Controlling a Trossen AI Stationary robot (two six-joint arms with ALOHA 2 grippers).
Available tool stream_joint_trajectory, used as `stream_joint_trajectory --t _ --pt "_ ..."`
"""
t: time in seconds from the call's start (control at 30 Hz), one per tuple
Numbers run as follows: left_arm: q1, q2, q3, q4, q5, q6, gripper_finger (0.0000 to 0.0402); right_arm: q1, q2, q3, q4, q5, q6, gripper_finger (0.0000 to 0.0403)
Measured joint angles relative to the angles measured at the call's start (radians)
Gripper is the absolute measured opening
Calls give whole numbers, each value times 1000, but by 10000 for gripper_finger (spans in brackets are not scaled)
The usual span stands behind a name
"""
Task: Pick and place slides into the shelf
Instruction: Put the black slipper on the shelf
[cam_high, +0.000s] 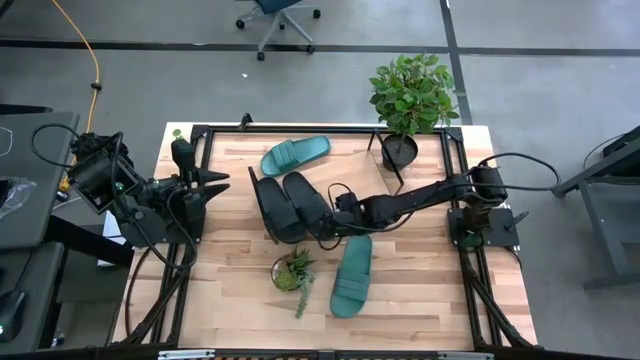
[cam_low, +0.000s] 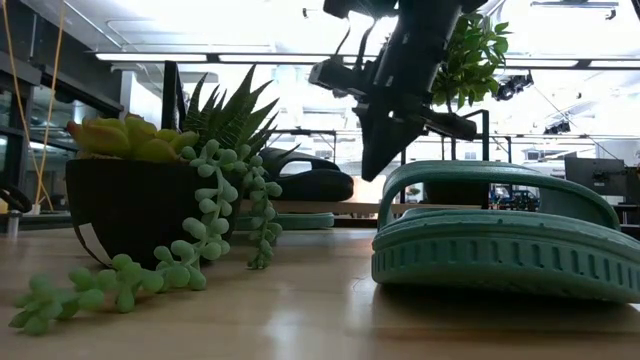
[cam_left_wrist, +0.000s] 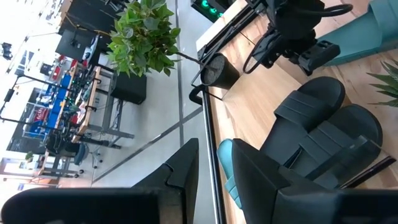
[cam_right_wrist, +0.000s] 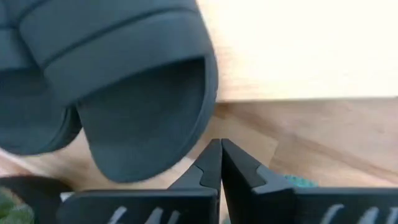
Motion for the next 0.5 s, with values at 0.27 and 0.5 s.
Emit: stream_joint_trajectory --t 0.27,0.5 --pt "0 0 0 0 0 0 85 -4 0 0 40 -22 -15 0" --pt "0 0 0 0 -1 0 85 -6 23 1 51 -46 -12 0"
